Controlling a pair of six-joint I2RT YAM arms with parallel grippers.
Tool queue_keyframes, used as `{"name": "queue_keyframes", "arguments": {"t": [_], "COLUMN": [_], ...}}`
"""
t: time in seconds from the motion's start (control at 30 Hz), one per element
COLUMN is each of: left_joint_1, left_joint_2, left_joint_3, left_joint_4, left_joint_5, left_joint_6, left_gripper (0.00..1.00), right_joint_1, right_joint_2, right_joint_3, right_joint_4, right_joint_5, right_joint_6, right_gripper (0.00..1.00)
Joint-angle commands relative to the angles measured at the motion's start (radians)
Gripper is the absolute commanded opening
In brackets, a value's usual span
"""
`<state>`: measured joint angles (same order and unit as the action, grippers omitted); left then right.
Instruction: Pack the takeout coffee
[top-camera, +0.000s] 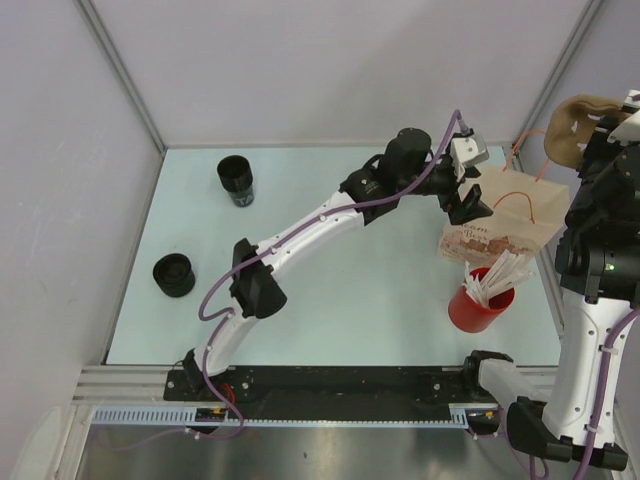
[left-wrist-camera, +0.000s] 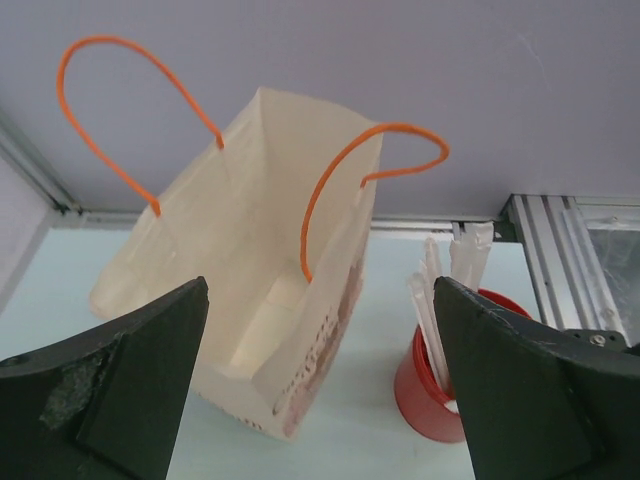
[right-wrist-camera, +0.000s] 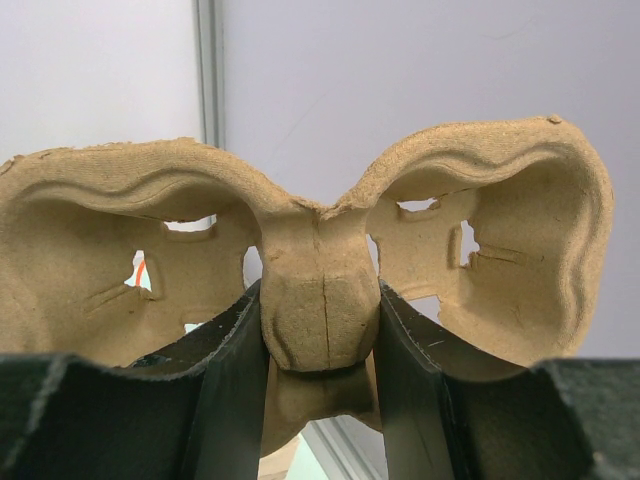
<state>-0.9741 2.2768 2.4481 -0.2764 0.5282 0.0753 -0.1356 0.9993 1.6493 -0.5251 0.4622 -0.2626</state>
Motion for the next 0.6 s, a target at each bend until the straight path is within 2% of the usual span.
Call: {"name": "queue_keyframes", "arguments": {"t": [0.0,0.37,0.57], "left_joint_1": [-0.021,-0.028,-0.041], "left_joint_2": [0.059,0.164,0.202], "left_joint_3": [0.058,0.101,0.114], "left_joint_4": [0.155,0.336,0.387], "left_joint_5": [0.009,-0.046,-0.08], "left_joint_6": [0.087,0.109,0.13], "left_gripper": [0.99,0.99,0.91], "right_joint_1": [-0.018,-0.039,-0.045], "right_joint_2": [-0.005,0.005,0.004], "right_joint_3": [0.026,0.026,0.004], "right_joint_4": [0.028,0.002,-0.004], "right_joint_5": [-0.013,-0.056,-0.08], "right_joint_6": [0.014,0.04,0.051], "right_gripper": [0.42,0.42,0.42]}}
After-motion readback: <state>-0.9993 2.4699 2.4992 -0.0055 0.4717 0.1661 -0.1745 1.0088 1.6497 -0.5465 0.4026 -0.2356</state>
